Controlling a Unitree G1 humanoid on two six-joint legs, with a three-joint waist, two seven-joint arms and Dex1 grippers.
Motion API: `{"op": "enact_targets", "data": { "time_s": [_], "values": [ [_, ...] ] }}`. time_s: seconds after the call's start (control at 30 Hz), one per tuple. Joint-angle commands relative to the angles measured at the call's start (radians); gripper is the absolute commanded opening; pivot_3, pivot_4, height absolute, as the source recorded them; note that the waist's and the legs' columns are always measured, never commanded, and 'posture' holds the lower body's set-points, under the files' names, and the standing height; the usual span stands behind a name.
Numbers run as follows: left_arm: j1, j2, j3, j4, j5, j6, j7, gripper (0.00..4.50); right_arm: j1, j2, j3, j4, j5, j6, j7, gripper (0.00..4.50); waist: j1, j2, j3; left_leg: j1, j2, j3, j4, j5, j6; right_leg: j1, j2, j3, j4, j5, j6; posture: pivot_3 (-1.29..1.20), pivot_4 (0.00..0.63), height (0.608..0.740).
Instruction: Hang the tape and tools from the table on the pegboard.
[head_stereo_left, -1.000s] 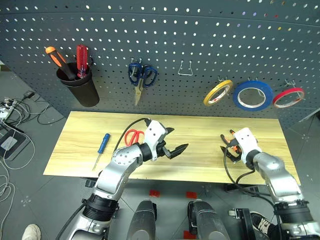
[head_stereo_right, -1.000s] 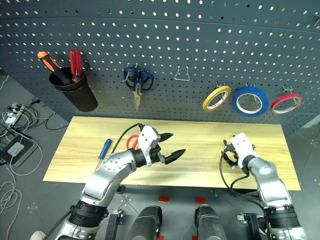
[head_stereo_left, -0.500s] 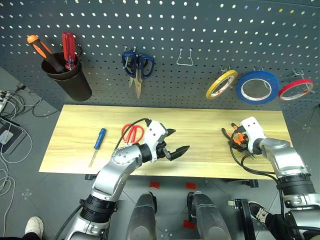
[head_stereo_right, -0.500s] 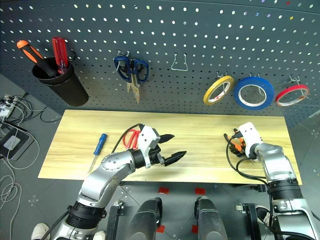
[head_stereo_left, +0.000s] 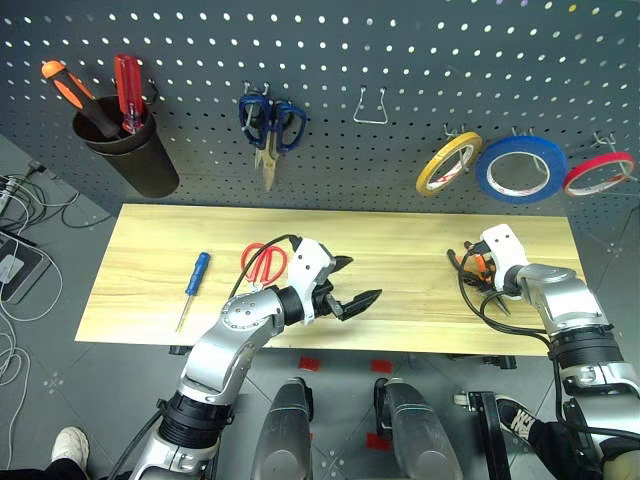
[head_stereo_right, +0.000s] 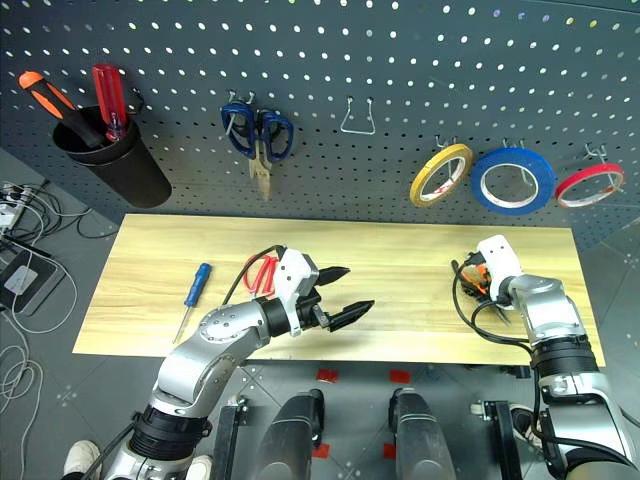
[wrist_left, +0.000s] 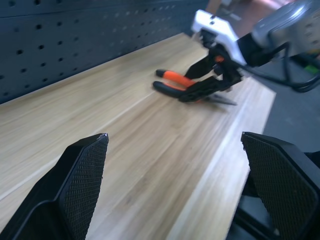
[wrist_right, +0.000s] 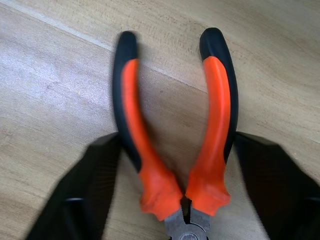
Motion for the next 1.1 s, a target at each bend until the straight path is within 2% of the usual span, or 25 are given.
{"op": "enact_targets", "data": {
  "time_s": [0.03, 0.23, 0.37, 0.6, 0.7, 0.83, 1.0, 1.1],
  "values": [
    [0.006, -0.003, -0.006, -0.057, -0.04, -0.013, -0.031, 4.5, 0.004, -0.012, -0.01, -0.005, -0.004, 0.001, -0.008, 2.77, 0.0, 0.0, 0.0, 0.0, 0.0, 0.0, 0.0, 0.0, 0.0, 0.0, 0.0, 0.0, 0.0, 0.0, 0.0, 0.08, 0.418, 0.74],
    [-0.006, -0.004, -0.01, -0.029, -0.033, -0.03, -0.048, 4.5, 0.002, -0.01, -0.014, -0.003, -0.005, -0.002, -0.019, 2.77, 0.0, 0.0, 0.0, 0.0, 0.0, 0.0, 0.0, 0.0, 0.0, 0.0, 0.0, 0.0, -0.001, 0.0, 0.0, 0.07, 0.395, 0.74],
    [-0.012, 0.004, 0.003, -0.015, -0.019, -0.054, -0.051, 4.5, 0.037, -0.022, -0.009, -0.088, 0.001, -0.016, -0.002, 2.77, 0.001, 0.001, -0.001, 0.0, 0.0, 0.0, 0.0, 0.002, -0.003, 0.0, 0.0, -0.001, -0.001, 0.0, 0.0, 0.07, 0.357, 0.74],
    [0.122, 0.06, 0.044, -0.117, -0.035, -0.05, -0.041, 4.5, 0.281, -0.067, 0.032, -0.537, 0.062, -0.072, 0.133, 2.77, 0.001, 0.003, -0.005, -0.002, 0.001, 0.0, -0.003, 0.002, -0.004, -0.001, 0.0, -0.001, -0.004, 0.0, 0.0, 0.07, 0.303, 0.74],
    [0.182, 0.083, 0.072, -0.174, -0.048, -0.047, -0.031, 4.5, 0.359, -0.02, 0.026, -0.708, 0.11, -0.165, 0.141, 2.77, -0.001, 0.004, -0.011, -0.002, 0.001, -0.001, -0.002, 0.003, -0.005, -0.001, 0.0, -0.002, -0.003, 0.0, 0.0, 0.06, 0.268, 0.74],
    [0.221, 0.094, 0.145, -0.262, -0.091, -0.02, 0.013, 4.5, 0.352, 0.137, 0.018, -0.845, 0.2, -0.226, 0.091, 2.77, -0.003, 0.003, -0.032, -0.002, 0.001, -0.002, -0.003, 0.004, -0.007, -0.001, 0.0, -0.003, -0.004, 0.0, 0.001, 0.09, 0.239, 0.74],
    [0.252, 0.113, 0.212, -0.342, -0.138, 0.002, 0.048, 4.5, 0.267, 0.276, 0.035, -0.844, 0.205, -0.311, 0.02, 2.77, 0.006, -0.001, -0.067, -0.003, 0.0, -0.003, -0.004, 0.004, -0.008, 0.0, -0.001, -0.004, -0.008, 0.0, 0.001, 0.16, 0.201, 0.74],
    [0.195, 0.098, 0.252, -0.352, -0.159, 0.021, 0.112, 4.5, 0.165, 0.35, 0.032, -0.791, 0.171, -0.363, -0.067, 2.77, 0.021, -0.004, -0.085, -0.003, 0.0, -0.005, -0.004, 0.004, -0.009, 0.001, -0.001, -0.006, -0.008, 0.0, 0.0, 0.19, 0.183, 0.74]
  ]
}}
